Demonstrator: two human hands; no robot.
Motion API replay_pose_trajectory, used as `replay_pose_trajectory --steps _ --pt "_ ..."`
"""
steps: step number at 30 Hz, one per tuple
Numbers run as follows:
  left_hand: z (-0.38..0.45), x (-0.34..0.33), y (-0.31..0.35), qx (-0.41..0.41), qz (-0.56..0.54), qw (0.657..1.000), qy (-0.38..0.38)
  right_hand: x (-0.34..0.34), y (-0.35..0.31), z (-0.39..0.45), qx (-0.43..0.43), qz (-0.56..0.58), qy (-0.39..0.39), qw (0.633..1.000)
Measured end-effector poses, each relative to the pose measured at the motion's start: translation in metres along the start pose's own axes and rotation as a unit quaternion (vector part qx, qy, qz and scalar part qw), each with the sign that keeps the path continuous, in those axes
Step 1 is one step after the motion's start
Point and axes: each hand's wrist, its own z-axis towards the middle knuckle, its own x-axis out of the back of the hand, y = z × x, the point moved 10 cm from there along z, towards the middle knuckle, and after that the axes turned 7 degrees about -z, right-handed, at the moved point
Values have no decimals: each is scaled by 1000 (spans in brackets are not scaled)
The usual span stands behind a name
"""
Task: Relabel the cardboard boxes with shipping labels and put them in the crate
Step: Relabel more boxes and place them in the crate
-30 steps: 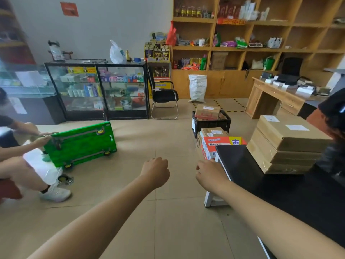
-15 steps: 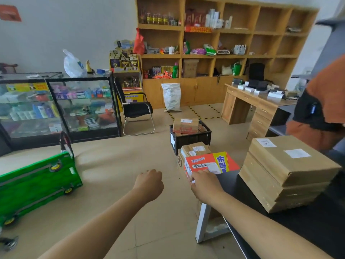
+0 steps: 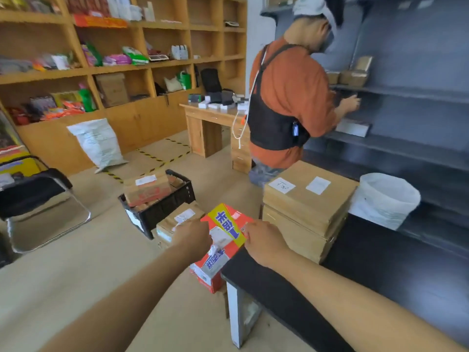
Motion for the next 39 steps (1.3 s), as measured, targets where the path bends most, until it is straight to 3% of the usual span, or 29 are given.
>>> replay_pose_trajectory --steps 5,10,20,26,31,36,39 --pt "79 0 80 -119 -12 993 2 4 105 27 -131 -23 6 991" --pt "149 14 143 -173 -32 984 9 14 200 36 -246 7 31 969" --pt "246 -6 228 -287 -39 957 -14 -6 294 23 -404 -42 4 914" --pt "304 -15 235 -259 -85 961 -49 -12 328 18 -521 22 10 853" --pt "339 -37 222 -182 -162 965 -101 -32 340 16 -585 124 23 801" --pt "348 -76 213 -117 -222 948 -195 -56 342 17 -605 195 13 772" --pt "348 -79 215 -133 -214 949 -188 -59 345 17 -611 221 20 760"
